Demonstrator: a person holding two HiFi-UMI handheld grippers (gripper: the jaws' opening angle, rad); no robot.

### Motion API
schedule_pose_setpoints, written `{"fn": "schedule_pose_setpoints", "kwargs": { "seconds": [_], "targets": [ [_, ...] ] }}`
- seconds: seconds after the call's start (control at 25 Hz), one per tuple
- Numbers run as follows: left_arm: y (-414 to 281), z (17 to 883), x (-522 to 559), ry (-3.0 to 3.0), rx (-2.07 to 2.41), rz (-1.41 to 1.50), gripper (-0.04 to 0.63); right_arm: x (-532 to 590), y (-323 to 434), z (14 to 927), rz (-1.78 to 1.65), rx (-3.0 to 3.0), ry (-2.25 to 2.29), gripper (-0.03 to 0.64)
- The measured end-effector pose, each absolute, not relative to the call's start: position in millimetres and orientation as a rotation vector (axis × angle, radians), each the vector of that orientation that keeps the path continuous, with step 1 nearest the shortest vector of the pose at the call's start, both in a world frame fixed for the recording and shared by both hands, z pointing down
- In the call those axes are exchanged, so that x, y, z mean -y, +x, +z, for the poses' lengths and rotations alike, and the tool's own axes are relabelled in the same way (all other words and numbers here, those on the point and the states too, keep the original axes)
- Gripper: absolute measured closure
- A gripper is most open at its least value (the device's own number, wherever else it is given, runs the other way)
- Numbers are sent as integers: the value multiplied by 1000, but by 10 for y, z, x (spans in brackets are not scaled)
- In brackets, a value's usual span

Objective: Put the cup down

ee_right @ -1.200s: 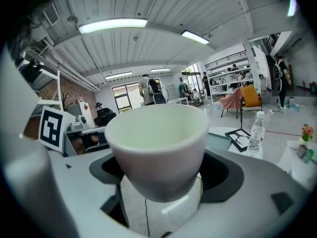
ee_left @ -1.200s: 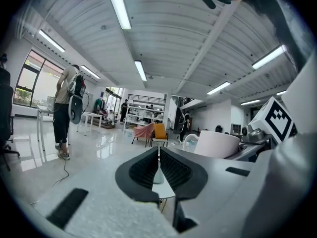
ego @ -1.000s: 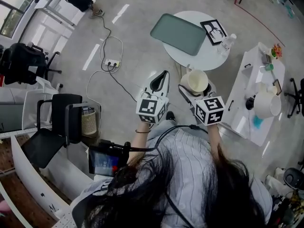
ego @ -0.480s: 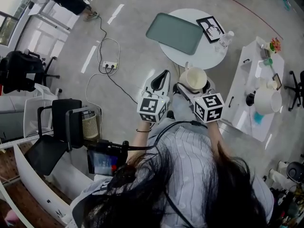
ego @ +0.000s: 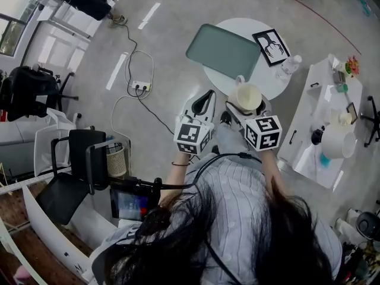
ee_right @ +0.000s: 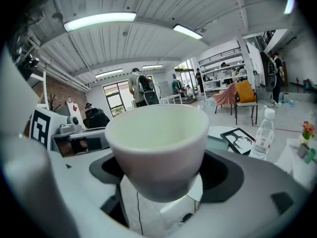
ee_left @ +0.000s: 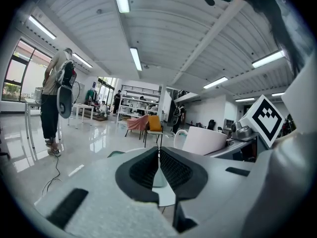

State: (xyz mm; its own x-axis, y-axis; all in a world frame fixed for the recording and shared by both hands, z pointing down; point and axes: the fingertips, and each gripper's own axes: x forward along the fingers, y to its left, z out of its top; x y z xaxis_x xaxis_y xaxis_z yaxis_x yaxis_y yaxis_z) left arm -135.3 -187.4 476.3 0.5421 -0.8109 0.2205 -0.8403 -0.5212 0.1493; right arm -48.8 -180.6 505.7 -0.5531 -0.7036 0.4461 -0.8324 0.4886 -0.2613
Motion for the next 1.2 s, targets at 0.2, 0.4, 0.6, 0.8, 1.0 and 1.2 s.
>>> {"fn": "schedule_pose_setpoints", "kwargs": {
  "seconds": [0.2, 0.4, 0.6, 0.8, 1.0, 1.2],
  "targets": [
    [-1273, 4793, 2299, 2552, 1364, 216, 577, 2256, -427, 5172, 712, 2441, 1315, 201],
    [-1134, 4878, 2630, 2563, 1325, 259, 578, 2625, -347, 5327, 732, 2422, 1323, 201],
    [-1044, 4950, 2896, 2564, 1281, 298, 578, 2903, -295, 5486, 759, 2390, 1323, 201],
    [-1007, 5004, 3189, 2559, 1258, 301, 578, 3150, -224, 5644, 782, 2364, 1331, 201],
    [-1027, 5076, 3474, 2547, 1258, 328, 578, 3368, -154, 5842, 824, 2330, 1332, 201],
    [-999, 5187, 3645, 2530, 1254, 347, 578, 3584, -84, 6059, 833, 2298, 1329, 201]
  ]
}}
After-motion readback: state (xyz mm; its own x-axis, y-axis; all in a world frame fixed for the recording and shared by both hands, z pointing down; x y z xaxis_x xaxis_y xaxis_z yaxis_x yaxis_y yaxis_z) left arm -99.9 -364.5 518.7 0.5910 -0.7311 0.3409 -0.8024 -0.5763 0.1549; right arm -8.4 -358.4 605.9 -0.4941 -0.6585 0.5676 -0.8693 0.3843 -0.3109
